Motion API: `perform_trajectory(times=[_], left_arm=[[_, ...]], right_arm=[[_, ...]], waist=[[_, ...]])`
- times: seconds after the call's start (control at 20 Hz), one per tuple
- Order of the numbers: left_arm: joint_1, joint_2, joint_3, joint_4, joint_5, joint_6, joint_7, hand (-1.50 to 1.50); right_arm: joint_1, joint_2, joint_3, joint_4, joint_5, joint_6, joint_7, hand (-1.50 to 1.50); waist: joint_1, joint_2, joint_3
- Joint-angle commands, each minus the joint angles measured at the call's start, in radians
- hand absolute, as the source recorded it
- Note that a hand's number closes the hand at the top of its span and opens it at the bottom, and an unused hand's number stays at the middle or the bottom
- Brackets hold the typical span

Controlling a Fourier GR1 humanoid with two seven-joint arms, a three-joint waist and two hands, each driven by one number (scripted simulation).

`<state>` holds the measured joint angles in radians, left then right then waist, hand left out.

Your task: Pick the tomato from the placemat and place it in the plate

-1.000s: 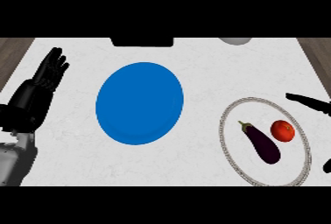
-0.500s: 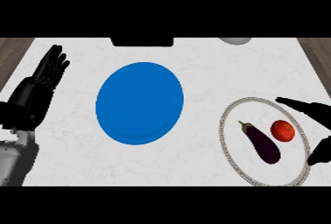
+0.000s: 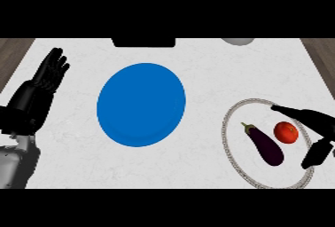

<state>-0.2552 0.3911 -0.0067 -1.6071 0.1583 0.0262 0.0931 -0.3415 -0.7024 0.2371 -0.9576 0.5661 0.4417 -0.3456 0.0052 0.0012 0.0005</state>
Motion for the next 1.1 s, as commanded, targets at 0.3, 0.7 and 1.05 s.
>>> perform_trajectory(times=[0.3, 0.7, 1.05], left_arm=[[0.022, -0.037, 0.035, -0.017, -0.048, -0.036, 0.009, 0.00], [0.039, -0.030, 0.053, -0.038, -0.026, -0.064, 0.010, 0.00], [0.045, -0.039, 0.072, -0.013, -0.051, -0.012, 0.025, 0.00]], right_arm=[[-0.016, 0.115, -0.013, 0.191, 0.169, -0.117, -0.048, -1.50], [-0.084, 0.159, -0.115, 0.207, 0.137, -0.321, -0.136, 1.50], [0.082, 0.219, -0.180, 0.171, 0.221, -0.563, 0.375, 1.50]], waist=[[-0.002, -0.001, 0.000], [0.001, -0.002, 0.000], [-0.089, -0.032, -0.009]])
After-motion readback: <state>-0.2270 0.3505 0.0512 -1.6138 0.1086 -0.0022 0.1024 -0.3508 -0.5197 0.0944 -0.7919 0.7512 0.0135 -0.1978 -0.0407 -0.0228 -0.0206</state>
